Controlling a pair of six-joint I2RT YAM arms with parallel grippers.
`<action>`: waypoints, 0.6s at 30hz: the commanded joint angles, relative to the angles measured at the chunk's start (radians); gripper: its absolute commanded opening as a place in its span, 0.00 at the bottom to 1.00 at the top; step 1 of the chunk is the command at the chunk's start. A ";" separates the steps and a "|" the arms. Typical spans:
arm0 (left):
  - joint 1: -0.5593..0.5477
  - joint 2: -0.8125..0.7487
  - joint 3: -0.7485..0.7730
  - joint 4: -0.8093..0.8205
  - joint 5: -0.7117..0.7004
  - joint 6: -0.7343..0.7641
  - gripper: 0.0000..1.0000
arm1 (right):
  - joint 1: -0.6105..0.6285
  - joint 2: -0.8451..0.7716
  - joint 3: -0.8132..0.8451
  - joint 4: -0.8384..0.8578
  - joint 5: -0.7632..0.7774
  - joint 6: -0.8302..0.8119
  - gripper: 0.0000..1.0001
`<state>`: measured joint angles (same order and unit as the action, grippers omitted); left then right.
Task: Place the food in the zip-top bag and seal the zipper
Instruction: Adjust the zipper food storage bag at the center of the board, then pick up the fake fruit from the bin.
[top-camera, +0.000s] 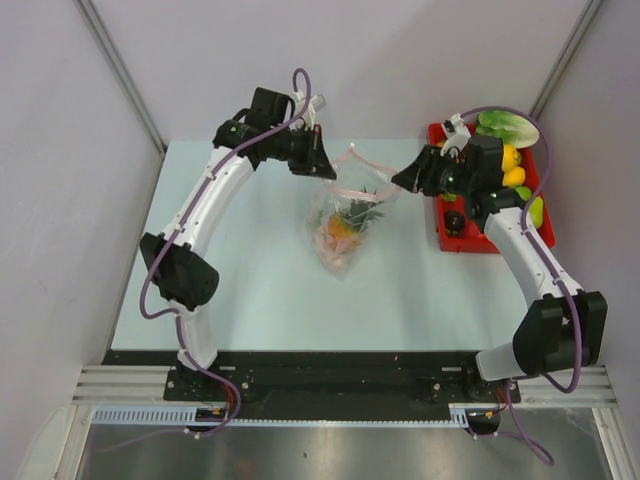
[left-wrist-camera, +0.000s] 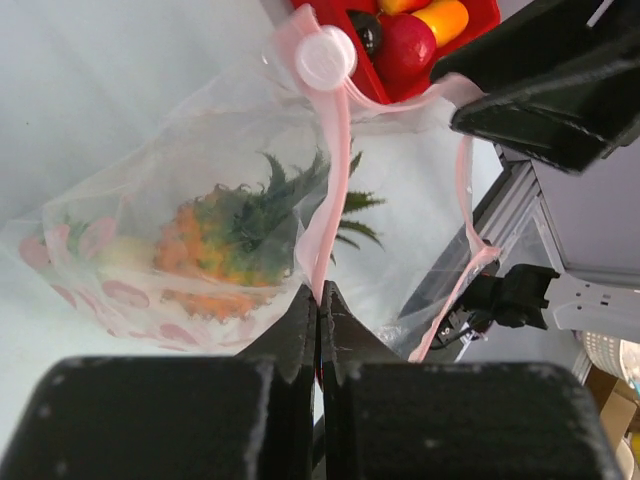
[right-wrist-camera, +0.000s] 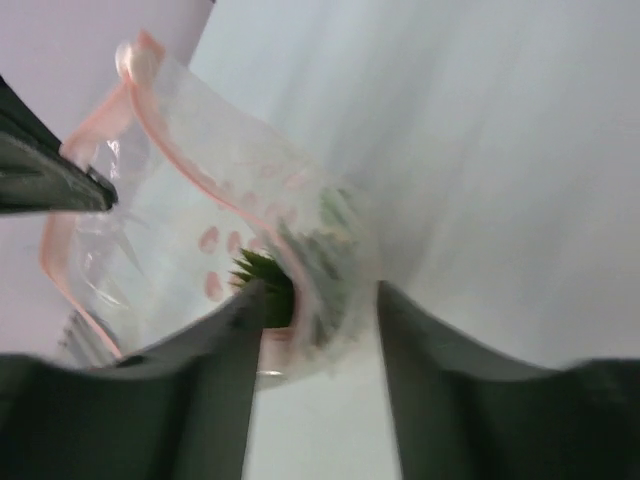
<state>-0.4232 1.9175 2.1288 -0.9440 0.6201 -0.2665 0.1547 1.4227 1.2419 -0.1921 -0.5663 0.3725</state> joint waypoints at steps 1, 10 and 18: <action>-0.002 -0.006 0.039 0.100 0.004 -0.049 0.00 | -0.023 -0.056 0.027 0.010 -0.004 -0.047 0.66; -0.002 0.044 0.046 0.134 0.029 -0.096 0.00 | -0.237 -0.090 0.027 -0.145 -0.024 -0.248 0.87; -0.003 0.060 0.051 0.145 0.044 -0.100 0.00 | -0.279 0.068 0.027 -0.259 0.086 -0.598 0.85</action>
<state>-0.4232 1.9781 2.1315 -0.8352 0.6361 -0.3515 -0.1181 1.4139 1.2423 -0.3756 -0.5343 0.0017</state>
